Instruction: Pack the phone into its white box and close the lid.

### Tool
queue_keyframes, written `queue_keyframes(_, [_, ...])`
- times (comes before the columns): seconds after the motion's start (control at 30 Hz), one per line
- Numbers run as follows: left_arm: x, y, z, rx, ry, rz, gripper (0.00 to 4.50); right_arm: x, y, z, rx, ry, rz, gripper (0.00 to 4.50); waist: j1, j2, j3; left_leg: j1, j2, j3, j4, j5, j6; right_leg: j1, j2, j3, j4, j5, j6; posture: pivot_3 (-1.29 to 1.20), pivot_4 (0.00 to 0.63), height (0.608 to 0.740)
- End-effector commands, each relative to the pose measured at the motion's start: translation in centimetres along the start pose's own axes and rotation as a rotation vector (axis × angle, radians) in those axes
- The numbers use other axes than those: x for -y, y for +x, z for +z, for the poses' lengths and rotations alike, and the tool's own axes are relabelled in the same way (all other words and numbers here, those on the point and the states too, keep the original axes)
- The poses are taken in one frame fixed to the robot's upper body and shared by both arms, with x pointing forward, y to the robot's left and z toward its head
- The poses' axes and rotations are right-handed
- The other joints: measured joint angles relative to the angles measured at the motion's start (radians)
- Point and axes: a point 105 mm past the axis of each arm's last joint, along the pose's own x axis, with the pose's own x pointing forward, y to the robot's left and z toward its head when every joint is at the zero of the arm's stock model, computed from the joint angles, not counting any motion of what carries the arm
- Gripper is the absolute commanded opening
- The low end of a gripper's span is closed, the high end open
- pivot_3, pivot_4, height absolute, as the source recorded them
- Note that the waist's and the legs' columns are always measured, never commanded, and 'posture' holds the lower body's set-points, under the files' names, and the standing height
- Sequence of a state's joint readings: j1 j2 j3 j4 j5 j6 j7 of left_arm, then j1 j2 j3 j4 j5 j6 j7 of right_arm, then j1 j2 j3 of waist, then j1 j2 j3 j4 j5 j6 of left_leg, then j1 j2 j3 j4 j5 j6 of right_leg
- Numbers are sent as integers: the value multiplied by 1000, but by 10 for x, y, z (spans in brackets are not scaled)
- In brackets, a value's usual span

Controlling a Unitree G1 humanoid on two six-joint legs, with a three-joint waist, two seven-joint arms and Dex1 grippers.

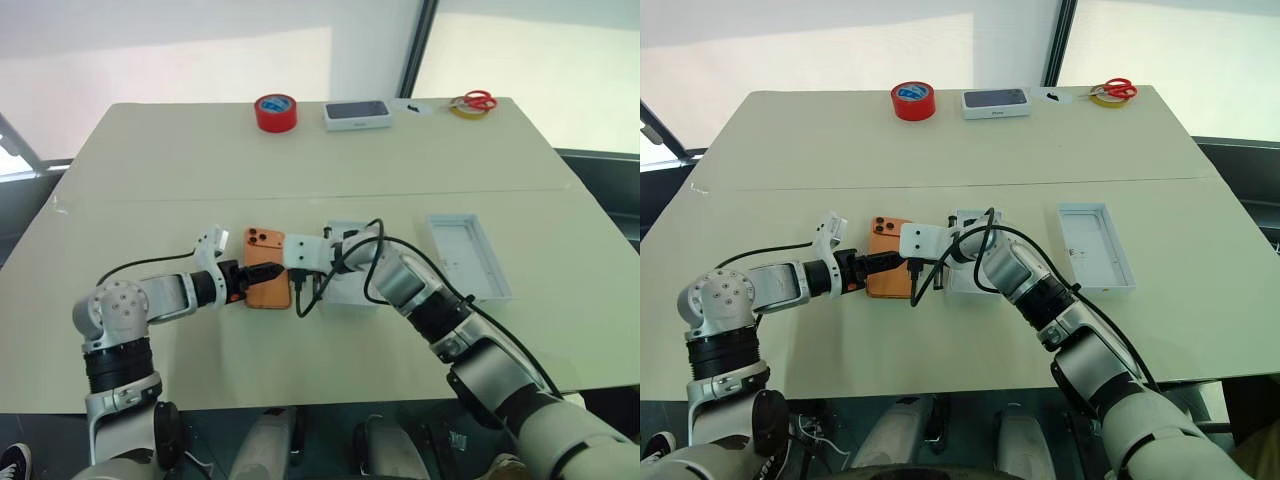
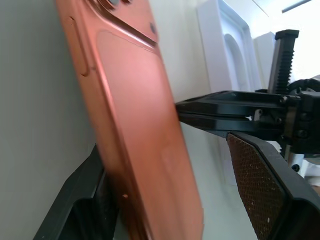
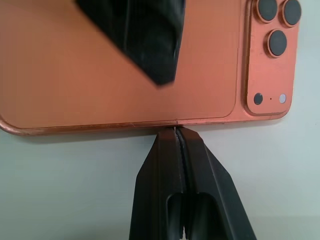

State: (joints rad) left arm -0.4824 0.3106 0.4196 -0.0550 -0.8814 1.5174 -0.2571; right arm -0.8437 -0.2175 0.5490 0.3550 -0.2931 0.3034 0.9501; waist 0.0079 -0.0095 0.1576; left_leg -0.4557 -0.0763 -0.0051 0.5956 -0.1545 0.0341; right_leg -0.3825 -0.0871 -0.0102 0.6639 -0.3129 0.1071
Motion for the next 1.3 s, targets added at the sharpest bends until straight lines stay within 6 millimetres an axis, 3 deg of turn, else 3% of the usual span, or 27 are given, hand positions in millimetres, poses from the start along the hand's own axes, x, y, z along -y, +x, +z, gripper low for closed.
queue_keyframes(0.03, [-7, -4, -6, -10, -25, 10, 3266, 1, 0, 13, 38, -38, -5, 45, -2, 0, 0, 0, 0, 0, 0, 0, 0, 0, 0, 0, 0, 0, 0, 0, 150, 738])
queue_keyframes(0.13, [-13, -10, -6, 7, -53, -3, 3266, 2, -1, 13, 40, -35, -8, 45, -9, 0, 0, 0, 0, 0, -1, 0, 0, 0, 0, 0, 0, 0, 0, 0, 150, 738])
queue_keyframes(0.17, [-14, -11, -6, 11, -60, -4, 3012, 2, -1, 13, 41, -32, -9, 7, -13, 0, 0, 0, 0, 0, -1, 0, 0, -1, 0, 0, 0, 0, 0, 0, 150, 738])
queue_keyframes(0.23, [-15, -12, -8, 16, -88, -25, 2363, 2, -1, 13, 42, -32, -10, 0, -20, 0, 0, 0, 0, 0, -2, 0, -1, -1, 0, 0, 0, 0, 0, 0, 150, 738])
queue_keyframes(0.37, [-21, -12, -6, 42, -146, -28, 320, 3, -2, 15, 50, -28, -16, 0, -20, -1, 0, 0, 0, 0, -2, 0, -1, -1, 0, 0, 0, 0, 0, 0, 150, 738])
queue_keyframes(0.4, [-24, -12, -6, 49, -162, -25, 72, 4, -3, 16, 56, -24, -20, 0, -20, -1, 0, 0, 1, 0, -2, 0, -1, -1, 0, 0, 0, 0, 0, 0, 150, 738])
queue_keyframes(0.6, [-16, -15, -4, 72, -229, -127, 72, 14, -17, 26, 155, 43, -67, 0, -21, -1, 0, 0, 1, 0, -2, 0, -1, -1, 0, 0, 0, 0, 0, 0, 150, 738])
queue_keyframes(0.67, [-6, -19, 3, 111, -201, -189, 72, 16, -32, 32, 253, 189, -29, 0, -21, -2, 1, 0, 1, 0, -2, 0, -1, -1, 0, 0, 0, 0, 0, 0, 150, 738])
queue_keyframes(0.77, [10, -25, 16, 180, -161, -274, 0, 8, -58, 36, 376, 320, 76, 864, -18, -2, 1, -2, 1, 0, -2, 0, 0, -2, 0, 0, -1, 0, 0, 0, 150, 738])
queue_keyframes(0.93, [20, -30, 29, 269, -71, -295, 0, -18, -90, 19, 361, 200, 101, 3570, -16, -3, 1, -4, 1, 0, -2, -2, 3, -3, 0, 0, -3, 0, 0, 0, 150, 738])
queue_keyframes(0.97, [20, -30, 30, 276, -77, -299, 0, -24, -94, 13, 329, 173, 109, 3912, -17, -3, 1, -4, 1, 0, -2, -2, 4, -3, -1, 0, -3, 0, 0, 0, 150, 738])
queue_keyframes(1.1, [25, -27, 31, 276, -34, -294, 0, -37, -105, -2, 289, 134, 95, 3912, -19, -3, 1, -4, 1, 0, -2, -3, 5, -4, 0, 1, -3, 0, 0, 0, 150, 738])
queue_keyframes(1.23, [26, -21, 31, 262, -32, -295, 0, -55, -102, -19, 234, 96, 100, 3912, -17, -3, 1, -5, 2, 0, -3, -3, 5, -5, 0, 1, -3, 0, 0, 0, 150, 738])
queue_keyframes(1.3, [27, -19, 30, 254, -26, -293, 0, -59, -100, -23, 231, 122, 102, 3377, -17, -3, 1, -5, 2, 0, -2, -3, 5, -4, 0, 1, -3, 0, 0, 0, 150, 738])
